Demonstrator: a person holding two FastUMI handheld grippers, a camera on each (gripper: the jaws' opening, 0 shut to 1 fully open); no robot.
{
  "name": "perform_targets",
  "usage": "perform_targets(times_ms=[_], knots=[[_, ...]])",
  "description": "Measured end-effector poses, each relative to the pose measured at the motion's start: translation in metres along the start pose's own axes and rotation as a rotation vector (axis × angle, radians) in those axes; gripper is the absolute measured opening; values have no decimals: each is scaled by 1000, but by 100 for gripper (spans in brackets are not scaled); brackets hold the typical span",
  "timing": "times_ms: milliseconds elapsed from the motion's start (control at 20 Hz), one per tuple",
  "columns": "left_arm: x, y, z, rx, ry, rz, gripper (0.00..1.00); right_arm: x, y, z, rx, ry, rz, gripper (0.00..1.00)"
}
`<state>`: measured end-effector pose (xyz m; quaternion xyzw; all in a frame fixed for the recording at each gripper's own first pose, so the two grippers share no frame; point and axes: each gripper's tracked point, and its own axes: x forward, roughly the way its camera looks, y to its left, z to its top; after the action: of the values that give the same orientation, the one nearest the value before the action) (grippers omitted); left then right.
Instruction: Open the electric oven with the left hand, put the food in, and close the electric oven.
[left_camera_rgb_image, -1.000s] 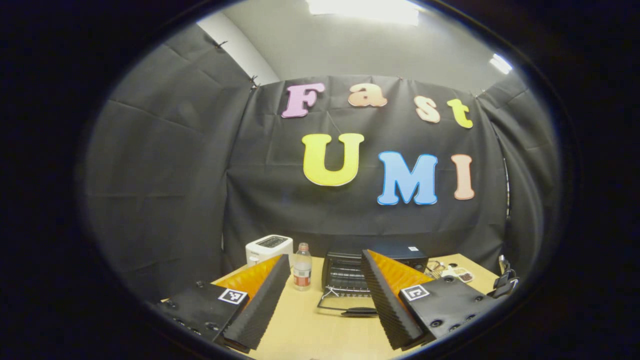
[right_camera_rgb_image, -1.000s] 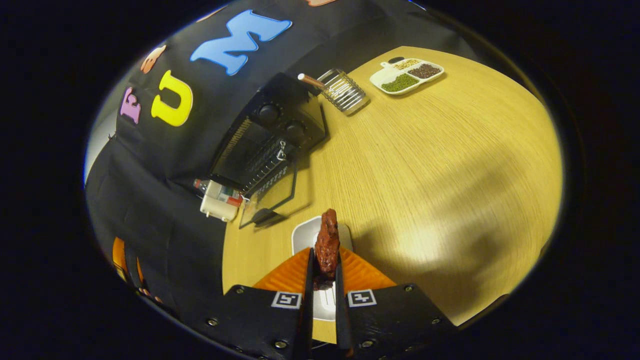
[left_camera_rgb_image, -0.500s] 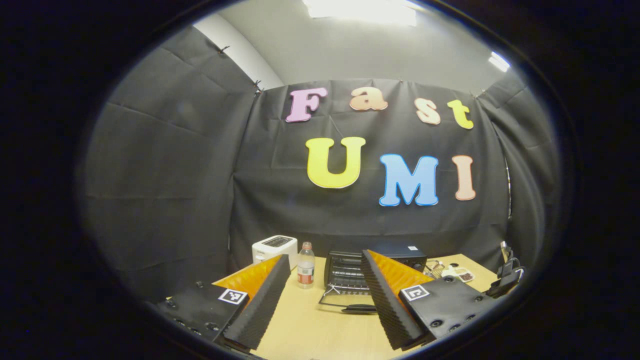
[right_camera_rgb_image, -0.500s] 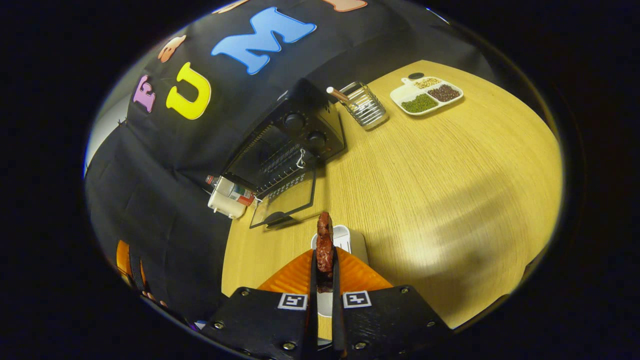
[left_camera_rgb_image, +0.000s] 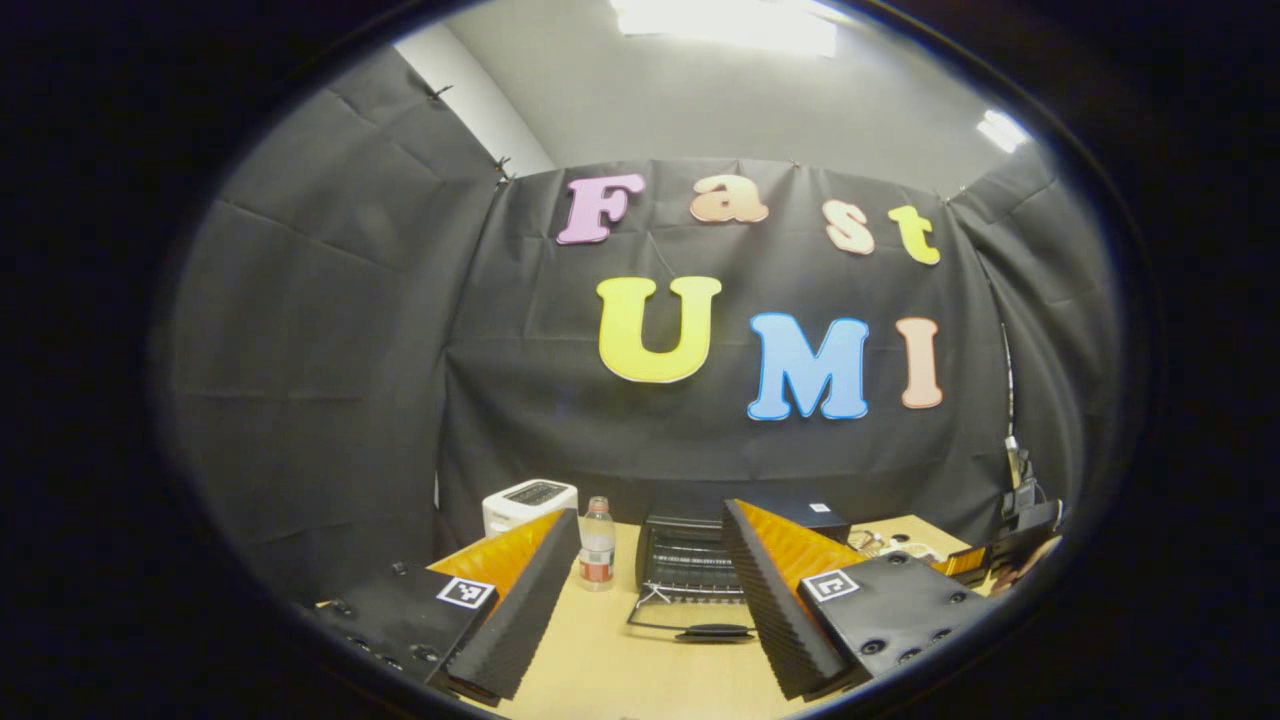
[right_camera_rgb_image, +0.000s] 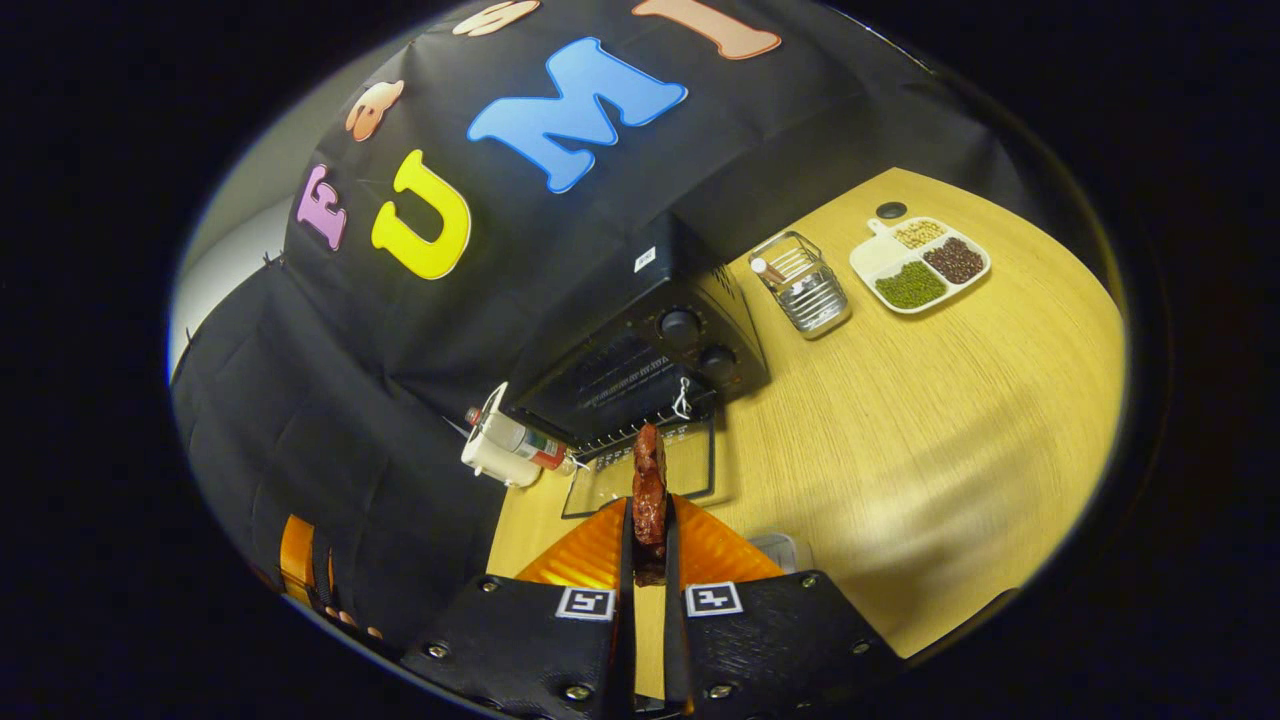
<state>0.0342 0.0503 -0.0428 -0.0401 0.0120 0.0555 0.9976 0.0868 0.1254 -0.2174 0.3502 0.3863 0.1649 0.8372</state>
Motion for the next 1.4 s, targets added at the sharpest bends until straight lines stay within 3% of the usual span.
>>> perform_targets(times_ms=[100,450,1100,1150,1200,1250,1400], knots=[[9,8,0,2,-3,-3,100,13,14,9,6,-13,10,11],[47,43,-11,-8,10,17,100,66,43,13,9,-4,19,12],[113,106,-29,18,44,39,91,170,71,13,65,-28,10,12],[117,110,-31,22,48,38,100,178,73,13,64,-35,7,11],[121,114,-33,28,51,39,100,185,76,12,68,-41,5,11],[124,116,-34,32,55,39,91,194,78,12,76,-48,5,11],[133,124,-39,43,72,35,91,218,84,14,75,-82,0,11]])
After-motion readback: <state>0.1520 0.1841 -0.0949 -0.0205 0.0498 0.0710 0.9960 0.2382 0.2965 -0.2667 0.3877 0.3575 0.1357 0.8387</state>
